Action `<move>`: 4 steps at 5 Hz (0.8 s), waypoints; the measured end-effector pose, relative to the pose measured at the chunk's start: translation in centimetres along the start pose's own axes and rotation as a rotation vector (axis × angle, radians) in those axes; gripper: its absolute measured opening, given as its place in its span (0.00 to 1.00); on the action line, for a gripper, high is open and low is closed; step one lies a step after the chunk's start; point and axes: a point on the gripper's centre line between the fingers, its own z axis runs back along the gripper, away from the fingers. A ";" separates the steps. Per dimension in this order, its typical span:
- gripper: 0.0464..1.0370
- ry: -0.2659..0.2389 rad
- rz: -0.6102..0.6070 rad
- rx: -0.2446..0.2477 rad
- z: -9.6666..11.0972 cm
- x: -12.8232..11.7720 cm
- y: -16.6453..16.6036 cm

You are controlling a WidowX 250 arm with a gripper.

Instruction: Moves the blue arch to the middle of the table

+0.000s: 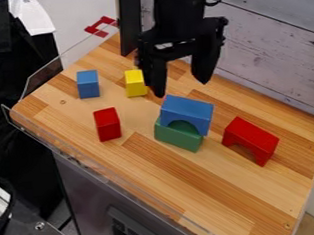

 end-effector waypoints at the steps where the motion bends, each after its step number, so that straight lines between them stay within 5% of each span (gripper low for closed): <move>1: 0.96 0.010 0.241 -0.010 -0.7 -0.9 0.0; 4: 0.96 0.071 0.439 -0.032 -2.5 -1.6 -0.5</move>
